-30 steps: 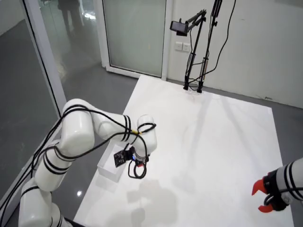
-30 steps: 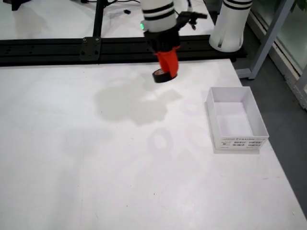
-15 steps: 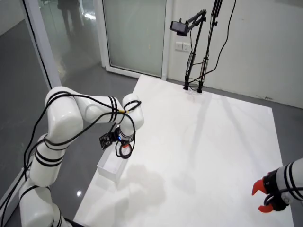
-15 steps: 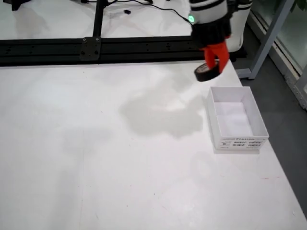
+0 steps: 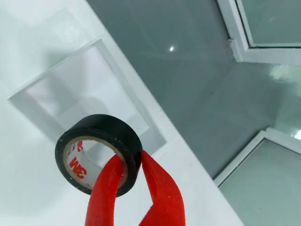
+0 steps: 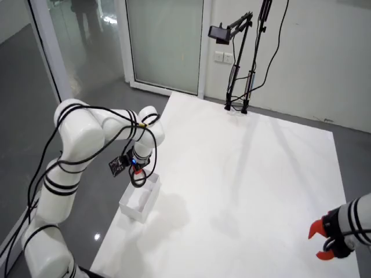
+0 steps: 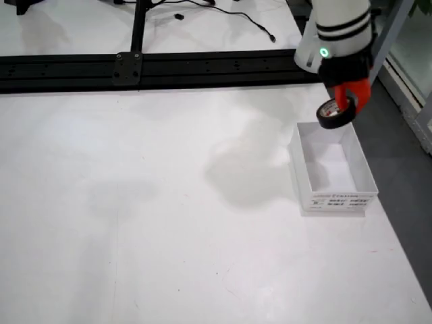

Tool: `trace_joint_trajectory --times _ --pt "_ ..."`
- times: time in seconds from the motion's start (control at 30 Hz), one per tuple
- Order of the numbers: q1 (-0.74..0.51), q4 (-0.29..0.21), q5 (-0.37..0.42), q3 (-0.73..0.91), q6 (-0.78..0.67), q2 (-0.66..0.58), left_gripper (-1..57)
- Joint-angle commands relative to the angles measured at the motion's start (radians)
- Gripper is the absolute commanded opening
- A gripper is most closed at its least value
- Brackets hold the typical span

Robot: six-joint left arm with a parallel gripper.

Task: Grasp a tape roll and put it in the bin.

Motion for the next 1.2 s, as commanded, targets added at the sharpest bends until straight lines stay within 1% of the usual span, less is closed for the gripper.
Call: trace_joint_trajectory --times 0.03,0.3,0.47,0.6,0.7,0.8,0.93,1.0,1.03,1.1,1.2 --pt "0.123 0.011 -0.154 0.015 0.008 0.144 -0.7" --pt "0.098 0.008 -0.243 0.012 0.005 0.212 -0.7" --pt "0.084 0.009 -0.322 0.01 0.005 0.221 -0.7" --pt "0.066 0.011 -0.346 0.01 0.005 0.224 -0.7" --pt "0.049 0.011 -0.338 0.01 0.005 0.227 0.2" --pt "0.031 0.011 -0.332 0.01 0.005 0.228 14.3" --pt "0.018 0.005 -0.312 0.01 0.005 0.23 20.0" --pt "0.015 0.0 -0.288 0.01 0.005 0.231 24.3" --pt "0.015 -0.001 -0.279 0.01 0.005 0.231 24.8" --pt "0.015 -0.001 -0.262 0.01 0.005 0.225 24.1" --pt "0.014 0.003 -0.225 0.01 0.005 0.195 11.4"
